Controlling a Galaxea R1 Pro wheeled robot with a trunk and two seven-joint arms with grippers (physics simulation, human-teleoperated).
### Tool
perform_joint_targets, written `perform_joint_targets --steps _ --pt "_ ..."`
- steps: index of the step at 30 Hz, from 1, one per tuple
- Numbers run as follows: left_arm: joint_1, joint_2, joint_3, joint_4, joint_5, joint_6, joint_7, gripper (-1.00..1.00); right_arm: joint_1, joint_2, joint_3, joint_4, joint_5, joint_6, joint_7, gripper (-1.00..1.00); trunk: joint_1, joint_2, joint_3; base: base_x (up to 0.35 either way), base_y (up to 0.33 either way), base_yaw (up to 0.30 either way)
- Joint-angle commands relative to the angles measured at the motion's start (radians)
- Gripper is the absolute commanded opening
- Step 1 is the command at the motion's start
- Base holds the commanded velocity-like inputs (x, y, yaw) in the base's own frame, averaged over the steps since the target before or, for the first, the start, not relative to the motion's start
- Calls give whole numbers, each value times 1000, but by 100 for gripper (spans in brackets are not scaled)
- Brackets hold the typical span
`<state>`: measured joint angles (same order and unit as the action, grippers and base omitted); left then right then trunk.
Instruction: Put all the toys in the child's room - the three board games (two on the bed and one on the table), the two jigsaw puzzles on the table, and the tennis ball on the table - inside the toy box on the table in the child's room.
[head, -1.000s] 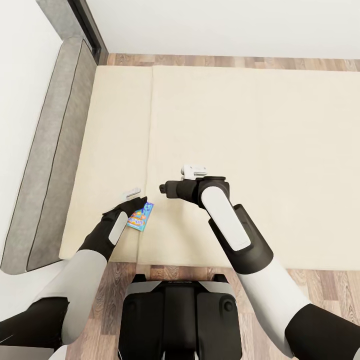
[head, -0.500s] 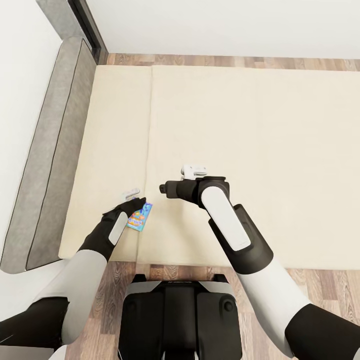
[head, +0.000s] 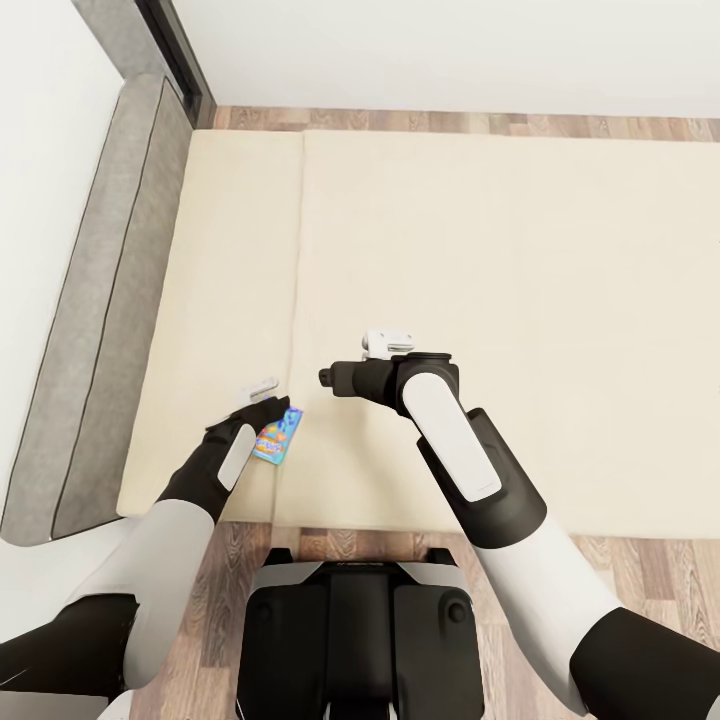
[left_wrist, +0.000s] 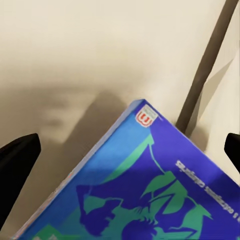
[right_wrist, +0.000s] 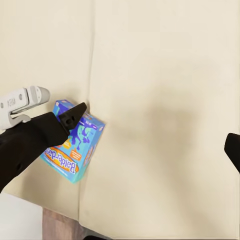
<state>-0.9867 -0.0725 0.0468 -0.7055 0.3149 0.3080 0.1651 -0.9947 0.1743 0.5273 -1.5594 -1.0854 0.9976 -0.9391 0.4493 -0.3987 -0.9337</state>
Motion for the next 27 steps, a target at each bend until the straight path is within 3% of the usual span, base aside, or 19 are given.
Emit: perform_joint_targets --steps 1,27 --pt "0 0 3 15 18 8 7 100 -1 0 0 -1 -8 4 -10 100 1 -1 -1 -93 -54 0" --pt "0 -1 4 12 18 8 15 100 -1 0 0 -2 -8 4 -10 100 1 -1 -1 -24 -13 0"
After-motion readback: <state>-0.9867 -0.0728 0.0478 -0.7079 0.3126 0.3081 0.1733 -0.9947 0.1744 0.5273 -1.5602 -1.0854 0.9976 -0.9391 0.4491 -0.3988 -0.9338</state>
